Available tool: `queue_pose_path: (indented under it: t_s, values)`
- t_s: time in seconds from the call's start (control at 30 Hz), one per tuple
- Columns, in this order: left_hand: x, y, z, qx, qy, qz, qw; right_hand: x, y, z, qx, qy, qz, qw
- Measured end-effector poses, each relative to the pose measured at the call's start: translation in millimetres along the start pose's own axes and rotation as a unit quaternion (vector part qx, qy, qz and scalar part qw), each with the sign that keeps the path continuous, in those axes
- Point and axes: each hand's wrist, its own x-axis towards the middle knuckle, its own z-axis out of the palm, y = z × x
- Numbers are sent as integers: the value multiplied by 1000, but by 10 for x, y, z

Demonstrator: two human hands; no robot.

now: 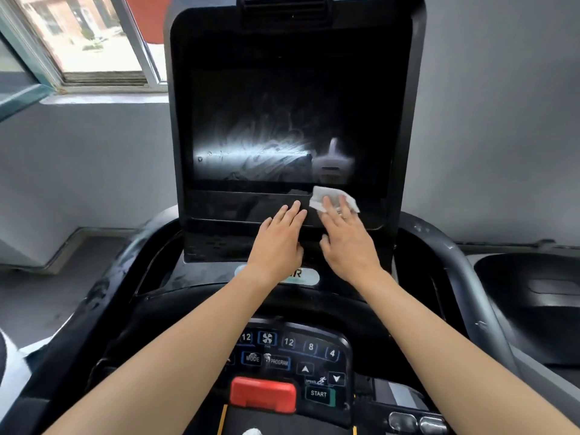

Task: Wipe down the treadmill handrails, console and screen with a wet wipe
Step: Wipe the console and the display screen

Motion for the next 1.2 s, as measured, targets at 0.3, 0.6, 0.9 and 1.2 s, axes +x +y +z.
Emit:
queue_pose_path:
  t_s: [0.3, 0.6, 0.9, 1.2]
  values:
    - [-127, -665, -94, -7, 30, -14, 999, 72, -326, 153, -4, 127, 164, 978]
    - [-269, -1157, -58, -15, 58, -31, 998, 456, -991, 363, -12, 9, 68, 998]
    - [-253, -1251, -50, -39, 48, -15, 998, 253, -917, 346, 10, 102, 217, 971]
    - [-267, -1303, -70, -45, 40, -4, 998, 375, -1172, 405, -7, -10, 62, 998]
